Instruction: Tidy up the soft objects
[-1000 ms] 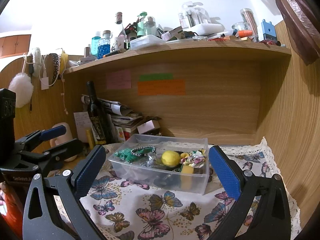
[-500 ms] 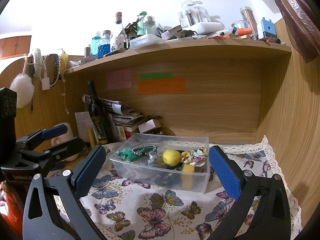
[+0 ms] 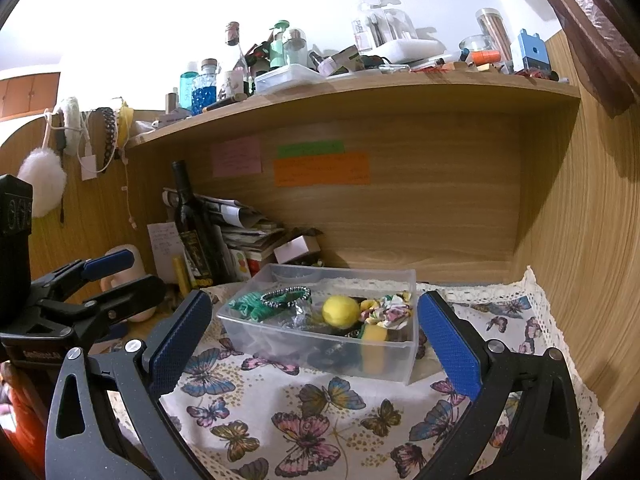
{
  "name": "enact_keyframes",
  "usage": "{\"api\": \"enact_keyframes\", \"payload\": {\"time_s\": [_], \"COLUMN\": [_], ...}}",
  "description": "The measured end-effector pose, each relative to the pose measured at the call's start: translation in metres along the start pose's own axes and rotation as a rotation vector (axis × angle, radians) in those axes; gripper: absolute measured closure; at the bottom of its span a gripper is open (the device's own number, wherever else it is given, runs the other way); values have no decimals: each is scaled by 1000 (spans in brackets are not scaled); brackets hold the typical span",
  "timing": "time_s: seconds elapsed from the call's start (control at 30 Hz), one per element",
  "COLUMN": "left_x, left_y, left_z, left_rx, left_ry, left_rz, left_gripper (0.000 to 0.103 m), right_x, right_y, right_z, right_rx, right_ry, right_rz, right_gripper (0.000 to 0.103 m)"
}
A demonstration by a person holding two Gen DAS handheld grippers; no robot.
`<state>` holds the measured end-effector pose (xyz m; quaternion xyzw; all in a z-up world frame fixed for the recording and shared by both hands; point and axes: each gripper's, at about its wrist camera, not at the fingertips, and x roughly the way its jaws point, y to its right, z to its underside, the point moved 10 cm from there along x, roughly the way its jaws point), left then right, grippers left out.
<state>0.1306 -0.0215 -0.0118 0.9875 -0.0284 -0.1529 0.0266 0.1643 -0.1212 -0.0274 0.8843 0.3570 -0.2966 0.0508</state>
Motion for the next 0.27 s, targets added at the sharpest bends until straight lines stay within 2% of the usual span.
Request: {"api": "enact_keyframes", "payload": {"time_s": [0.27], "left_x": [2], "left_y": [0], "left_z": [4], "left_rx": [-6], "left_ry": [-14], "left_rz": [19], "left_gripper": [0], "right_x": [4], "right_y": [1], "right_z": [5], "right_rx": [13], "right_ry": [-17], "right_rz": [6], "right_gripper": [0]}}
